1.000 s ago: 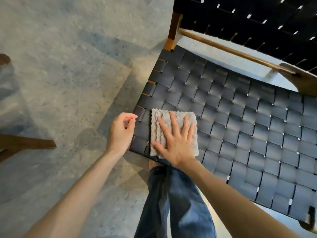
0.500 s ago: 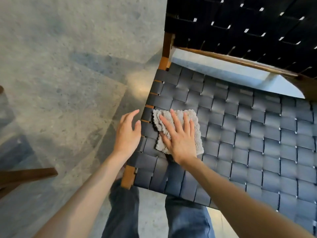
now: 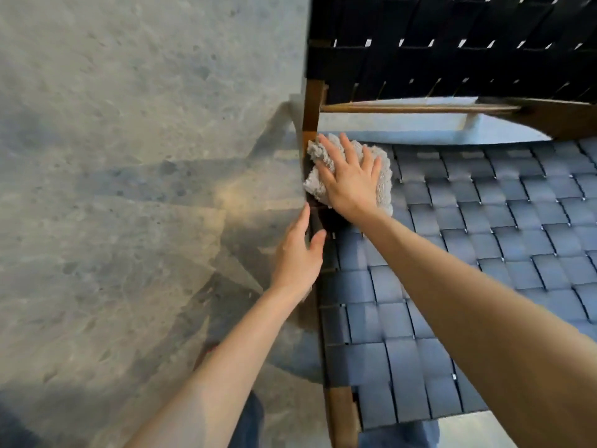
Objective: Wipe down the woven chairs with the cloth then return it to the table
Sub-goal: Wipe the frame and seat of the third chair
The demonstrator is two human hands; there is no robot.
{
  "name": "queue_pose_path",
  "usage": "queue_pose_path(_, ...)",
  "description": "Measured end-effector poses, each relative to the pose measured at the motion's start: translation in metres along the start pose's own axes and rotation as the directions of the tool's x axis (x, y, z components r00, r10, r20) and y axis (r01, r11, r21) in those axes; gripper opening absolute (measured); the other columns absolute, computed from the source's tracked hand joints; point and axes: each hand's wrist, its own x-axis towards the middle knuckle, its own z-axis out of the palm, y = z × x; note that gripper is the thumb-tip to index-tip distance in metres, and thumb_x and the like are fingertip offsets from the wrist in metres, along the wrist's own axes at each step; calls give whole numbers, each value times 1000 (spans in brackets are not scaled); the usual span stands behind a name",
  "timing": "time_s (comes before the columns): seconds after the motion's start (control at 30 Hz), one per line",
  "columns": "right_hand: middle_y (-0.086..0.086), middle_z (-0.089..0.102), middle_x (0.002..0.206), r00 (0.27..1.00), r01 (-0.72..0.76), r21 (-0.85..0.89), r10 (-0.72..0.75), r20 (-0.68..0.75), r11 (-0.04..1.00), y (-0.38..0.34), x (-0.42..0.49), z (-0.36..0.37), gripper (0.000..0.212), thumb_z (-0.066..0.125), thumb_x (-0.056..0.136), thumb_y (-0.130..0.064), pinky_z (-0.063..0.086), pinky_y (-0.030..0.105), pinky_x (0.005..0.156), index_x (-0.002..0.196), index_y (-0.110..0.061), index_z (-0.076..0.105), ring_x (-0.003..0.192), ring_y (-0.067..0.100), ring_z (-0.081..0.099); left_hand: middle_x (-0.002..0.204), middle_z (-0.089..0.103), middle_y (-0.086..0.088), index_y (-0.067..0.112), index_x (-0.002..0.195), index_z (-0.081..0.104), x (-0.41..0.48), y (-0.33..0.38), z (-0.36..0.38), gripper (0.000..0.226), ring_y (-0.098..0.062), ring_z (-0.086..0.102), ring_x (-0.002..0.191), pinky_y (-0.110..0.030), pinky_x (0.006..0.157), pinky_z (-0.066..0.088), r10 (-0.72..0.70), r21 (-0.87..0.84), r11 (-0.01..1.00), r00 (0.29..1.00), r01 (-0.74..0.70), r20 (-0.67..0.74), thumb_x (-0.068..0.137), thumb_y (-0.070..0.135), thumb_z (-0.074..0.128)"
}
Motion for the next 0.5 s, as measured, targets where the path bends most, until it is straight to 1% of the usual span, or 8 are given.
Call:
queue_pose_path(0.1,-3,8,161,999,-29,-15,29,-23,999,-2,8,3,47,26,102,-47,-9,51,117,148,-43,19,146,34,-2,152,32,3,27,149,22,1,-11,-3,58,-11,31,138,-23,110,24,61,-2,998,998,-61,18,98,28,49)
queue_pose_path(0.2,-3,13,160,996,-64,-32,62,-60,997,-1,12,7,48,28,100,-47,-6,50,117,147,-45,21,146,32,4,152,32,5,30,149,22,4,-18,-1,56,-10,29,139,-19,104,23,100,0,995,995,-100,4,99,31,46)
queue_pose_path(0.27,-5,18,159,992,-93,-8,92,-90,996,-1,14,11,50,30,97,-49,-6,48,117,147,-44,25,146,30,7,152,33,5,31,149,22,5,-21,2,55,-10,30,138,-18,102,24,106,-49,993,994,-106,-4,99,30,45)
queue_pose_path(0.37,-7,21,158,988,-101,24,104,-114,995,3,17,15,52,31,94,-53,-6,46,115,145,-42,30,145,28,9,152,31,6,31,149,21,7,-23,7,56,-9,29,139,-19,105,24,105,-159,982,994,-105,-5,99,26,46)
queue_pose_path(0.43,-7,23,157,987,-92,20,94,-133,996,4,17,16,53,30,94,-54,-4,47,115,145,-40,32,144,29,11,153,30,6,29,149,21,8,-24,7,55,-10,28,140,-20,106,23,130,-153,980,991,-130,-15,100,24,45)
queue_pose_path(0.5,-8,26,156,984,-91,3,90,-152,996,3,18,17,54,30,93,-54,-1,48,115,145,-38,34,142,31,15,153,29,5,28,149,22,10,-23,8,55,-12,28,140,-19,103,23,146,-139,979,989,-147,-18,100,25,45)
